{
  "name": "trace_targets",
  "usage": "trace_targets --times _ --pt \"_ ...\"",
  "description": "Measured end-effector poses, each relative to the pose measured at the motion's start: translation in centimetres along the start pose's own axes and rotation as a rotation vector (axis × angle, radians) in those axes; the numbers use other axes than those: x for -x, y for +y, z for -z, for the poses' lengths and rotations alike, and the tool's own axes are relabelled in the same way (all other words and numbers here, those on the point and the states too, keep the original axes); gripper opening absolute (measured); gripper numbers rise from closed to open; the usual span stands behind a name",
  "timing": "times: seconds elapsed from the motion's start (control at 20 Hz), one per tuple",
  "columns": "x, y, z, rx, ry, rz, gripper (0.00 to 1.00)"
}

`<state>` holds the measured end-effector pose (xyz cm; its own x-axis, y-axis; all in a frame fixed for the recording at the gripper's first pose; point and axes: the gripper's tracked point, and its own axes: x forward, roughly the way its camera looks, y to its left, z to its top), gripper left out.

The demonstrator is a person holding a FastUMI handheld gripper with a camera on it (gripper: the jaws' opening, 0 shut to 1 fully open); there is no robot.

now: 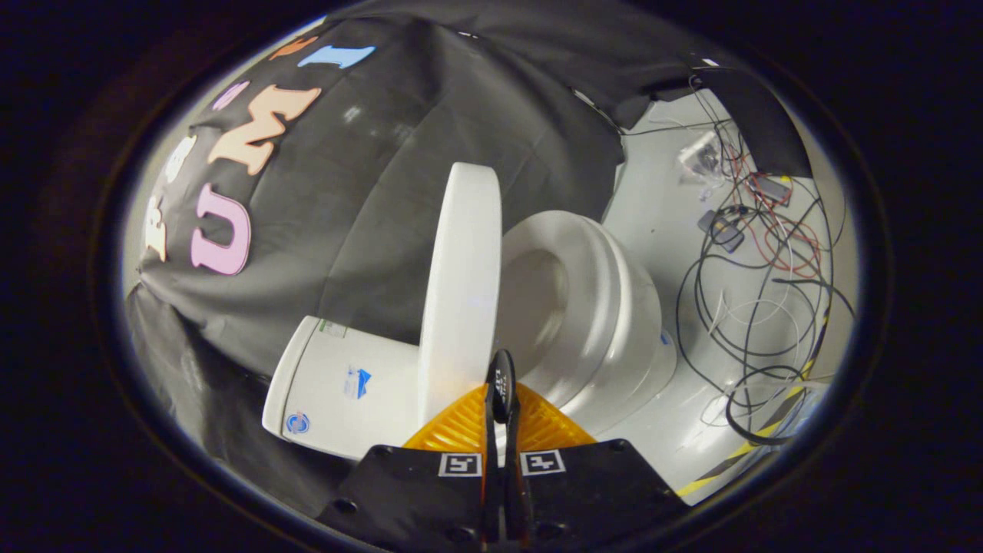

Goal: Open the toilet lid.

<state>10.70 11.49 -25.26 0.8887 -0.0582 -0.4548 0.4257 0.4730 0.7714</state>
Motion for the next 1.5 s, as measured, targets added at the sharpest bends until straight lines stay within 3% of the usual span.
trace_targets --times 0.4,0.5,0.65,0.85,1.15,1.5 --pt "1.2 3.6 -0.5 0.027 -0.037 -0.001 0.04" --pt "-0.3 3.9 1.1 0.024 -0.037 0.021 0.04" --pt "1.2 3.1 -0.4 0.063 -0.018 0.089 0.01" --pt "1.9 5.8 -1.0 0.083 -0.048 0.046 0.01" --pt "2.5 8.5 -1.0 0.108 -0.055 0.054 0.01" --pt "3.2 10.9 -1.1 0.243 -0.066 0.094 0.01"
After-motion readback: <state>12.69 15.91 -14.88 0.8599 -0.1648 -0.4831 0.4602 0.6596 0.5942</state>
